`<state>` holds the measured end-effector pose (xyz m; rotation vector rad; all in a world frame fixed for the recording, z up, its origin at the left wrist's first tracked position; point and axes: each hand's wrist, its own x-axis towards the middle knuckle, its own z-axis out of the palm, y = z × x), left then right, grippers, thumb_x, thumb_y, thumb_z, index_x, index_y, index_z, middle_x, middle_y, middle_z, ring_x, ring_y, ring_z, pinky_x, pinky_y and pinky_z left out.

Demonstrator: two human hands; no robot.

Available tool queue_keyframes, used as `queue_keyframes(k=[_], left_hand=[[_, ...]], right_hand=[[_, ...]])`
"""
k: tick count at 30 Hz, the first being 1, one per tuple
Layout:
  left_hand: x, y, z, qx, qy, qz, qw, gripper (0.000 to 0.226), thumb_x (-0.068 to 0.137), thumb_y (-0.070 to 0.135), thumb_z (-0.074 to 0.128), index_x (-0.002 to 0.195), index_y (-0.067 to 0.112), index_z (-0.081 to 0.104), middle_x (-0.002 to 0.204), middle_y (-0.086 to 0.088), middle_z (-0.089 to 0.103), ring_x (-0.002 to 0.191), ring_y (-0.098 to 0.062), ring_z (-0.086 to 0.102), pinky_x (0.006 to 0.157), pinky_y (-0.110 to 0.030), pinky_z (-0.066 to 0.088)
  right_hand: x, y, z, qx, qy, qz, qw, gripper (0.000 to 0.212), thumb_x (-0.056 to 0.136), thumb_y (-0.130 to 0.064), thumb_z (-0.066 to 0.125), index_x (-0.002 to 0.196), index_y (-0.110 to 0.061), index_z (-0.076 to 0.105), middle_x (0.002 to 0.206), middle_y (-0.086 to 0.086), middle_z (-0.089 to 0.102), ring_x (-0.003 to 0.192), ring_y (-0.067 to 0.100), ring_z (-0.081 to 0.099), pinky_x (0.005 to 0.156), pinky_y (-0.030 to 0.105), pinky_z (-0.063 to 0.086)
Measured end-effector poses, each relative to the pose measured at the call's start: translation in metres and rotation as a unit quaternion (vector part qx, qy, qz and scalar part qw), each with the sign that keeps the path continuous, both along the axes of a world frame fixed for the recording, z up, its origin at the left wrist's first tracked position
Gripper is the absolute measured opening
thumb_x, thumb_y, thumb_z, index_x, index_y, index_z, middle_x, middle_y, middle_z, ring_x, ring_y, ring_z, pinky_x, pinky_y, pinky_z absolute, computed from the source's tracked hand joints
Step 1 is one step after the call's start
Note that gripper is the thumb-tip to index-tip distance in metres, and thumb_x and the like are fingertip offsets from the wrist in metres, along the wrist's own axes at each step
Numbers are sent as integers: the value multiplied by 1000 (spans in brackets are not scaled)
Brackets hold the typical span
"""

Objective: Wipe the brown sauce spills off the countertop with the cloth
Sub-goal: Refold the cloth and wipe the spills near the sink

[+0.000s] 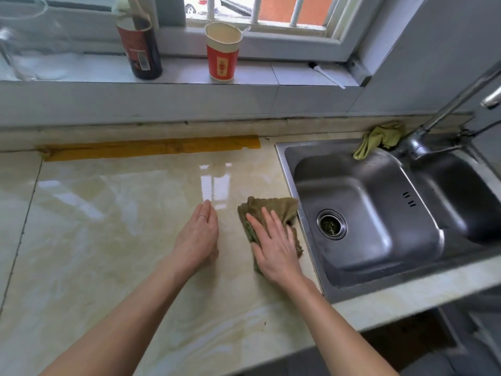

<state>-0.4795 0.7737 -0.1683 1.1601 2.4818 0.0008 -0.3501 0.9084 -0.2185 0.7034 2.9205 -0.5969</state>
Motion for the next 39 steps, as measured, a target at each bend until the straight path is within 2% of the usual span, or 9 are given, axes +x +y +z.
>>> queue_keyframes(k=[6,11,16,21,26,31,34,36,39], left_hand=[[9,-3,5,64,-28,51,996,65,93,4,36,149,-3,5,159,-16,2,148,-24,4,118,-25,5],[40,-3,-7,89,-47,48,994,68,91,4,34,150,1,1,159,-14,-3,148,-23,1,117,-25,2],[60,-9,-12,99,-62,39,992,66,93,5,32,151,3,1,160,-12,-4,148,-21,1,116,-23,1],[70,-16,-15,98,-65,45,992,65,93,7,33,151,2,4,160,-12,-2,148,-22,3,117,-24,4],[84,-19,-9,129,-78,55,987,56,97,9,34,149,0,14,158,-15,11,146,-27,15,120,-36,18],[101,-27,-11,117,-70,69,988,69,86,4,40,149,0,12,159,-16,2,148,-23,7,118,-24,10],[112,-34,-8,113,-51,77,989,67,86,1,37,149,0,14,159,-16,3,148,-24,8,118,-25,12],[116,-39,-5,112,-46,90,989,65,86,0,37,148,0,16,159,-16,4,147,-24,10,118,-25,14],[123,-43,-5,112,-47,114,986,60,86,1,39,145,1,24,158,-15,8,146,-25,15,116,-28,21]], right_hand=[[16,-5,0,-14,5,-43,999,63,99,-26,41,152,-41,12,163,-8,-6,147,9,-14,119,47,-6],[48,1,-4,-44,7,39,998,62,95,-31,41,151,-45,18,162,-15,0,147,3,-10,118,44,-3],[53,-16,-3,-34,29,-53,998,64,95,-25,44,151,-42,19,162,-12,1,147,5,-10,116,44,-8],[80,-19,-5,-64,15,32,997,63,94,-27,43,150,-44,20,162,-15,3,146,2,-10,118,44,-5],[76,-26,-2,-62,30,-19,997,66,92,-21,47,149,-44,23,161,-15,4,147,3,-7,115,41,-10],[104,-36,-3,-96,21,88,991,67,90,-19,49,148,-43,28,161,-15,9,146,1,-5,114,38,-8],[109,-21,-2,-147,33,45,988,67,87,-12,51,145,-43,36,159,-19,18,144,-3,2,119,46,-4],[105,-30,4,-128,12,34,991,68,87,-15,50,146,-43,32,160,-16,13,146,2,-2,119,48,-5],[109,-52,11,-124,-53,100,986,77,78,-30,39,151,-42,18,162,-11,-5,146,6,-15,115,50,-12]])
